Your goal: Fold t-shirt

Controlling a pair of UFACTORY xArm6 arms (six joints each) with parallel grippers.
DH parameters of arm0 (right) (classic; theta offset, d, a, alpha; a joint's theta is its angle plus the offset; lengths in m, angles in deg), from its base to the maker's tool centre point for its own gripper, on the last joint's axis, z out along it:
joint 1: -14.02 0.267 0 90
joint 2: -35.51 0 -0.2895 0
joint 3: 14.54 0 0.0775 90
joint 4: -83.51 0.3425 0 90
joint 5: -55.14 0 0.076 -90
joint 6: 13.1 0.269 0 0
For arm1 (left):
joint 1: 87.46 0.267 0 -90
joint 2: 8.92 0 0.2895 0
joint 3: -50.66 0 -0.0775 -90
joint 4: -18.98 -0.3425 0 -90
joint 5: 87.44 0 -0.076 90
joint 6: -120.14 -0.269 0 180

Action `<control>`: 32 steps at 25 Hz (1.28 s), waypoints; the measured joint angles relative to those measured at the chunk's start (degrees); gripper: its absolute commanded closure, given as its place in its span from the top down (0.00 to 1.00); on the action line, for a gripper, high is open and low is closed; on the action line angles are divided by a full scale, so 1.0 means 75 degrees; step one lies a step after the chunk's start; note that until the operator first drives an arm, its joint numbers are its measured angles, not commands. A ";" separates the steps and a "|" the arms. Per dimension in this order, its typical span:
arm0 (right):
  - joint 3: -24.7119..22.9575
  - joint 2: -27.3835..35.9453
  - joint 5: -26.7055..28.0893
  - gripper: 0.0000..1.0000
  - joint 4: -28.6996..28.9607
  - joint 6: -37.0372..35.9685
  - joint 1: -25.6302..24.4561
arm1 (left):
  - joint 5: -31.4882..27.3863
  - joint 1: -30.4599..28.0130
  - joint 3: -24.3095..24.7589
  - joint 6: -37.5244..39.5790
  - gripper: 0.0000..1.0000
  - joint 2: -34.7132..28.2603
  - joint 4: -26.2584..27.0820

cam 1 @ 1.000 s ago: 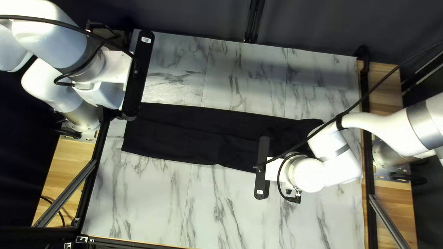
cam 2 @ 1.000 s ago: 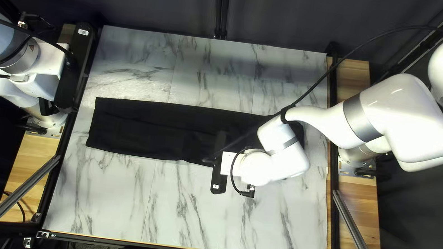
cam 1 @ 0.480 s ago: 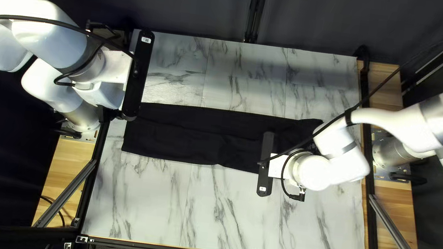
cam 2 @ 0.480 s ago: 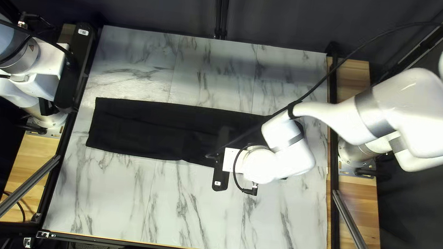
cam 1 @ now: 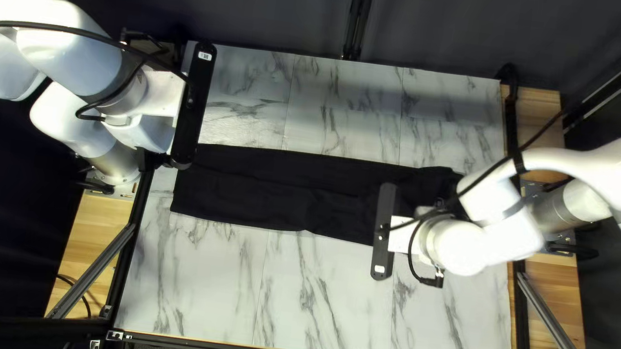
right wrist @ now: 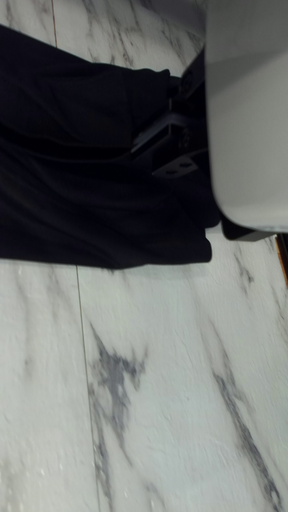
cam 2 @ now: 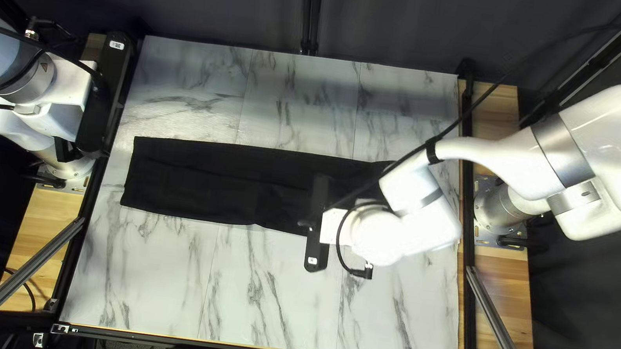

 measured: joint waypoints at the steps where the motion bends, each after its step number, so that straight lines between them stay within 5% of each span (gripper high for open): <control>1: 0.0038 -0.0088 -0.0034 0.00 0.0003 0.0036 0.0058 | 0.0000 0.0000 0.0000 0.0000 1.00 0.0000 0.0000; 9: 0.0023 -0.0172 -0.0203 0.00 0.0008 0.0010 0.0075 | 0.0000 0.0000 0.0000 0.0000 1.00 0.0000 0.0000; 19: -0.1353 0.1704 -0.0287 0.00 -0.0558 -0.0987 -0.1504 | 0.0000 0.0000 0.0000 0.0000 1.00 0.0000 0.0000; 32: -0.1727 0.2608 -0.0183 0.00 -0.0836 -0.1806 -0.2460 | 0.0000 0.0000 0.0000 0.0000 1.00 0.0000 0.0000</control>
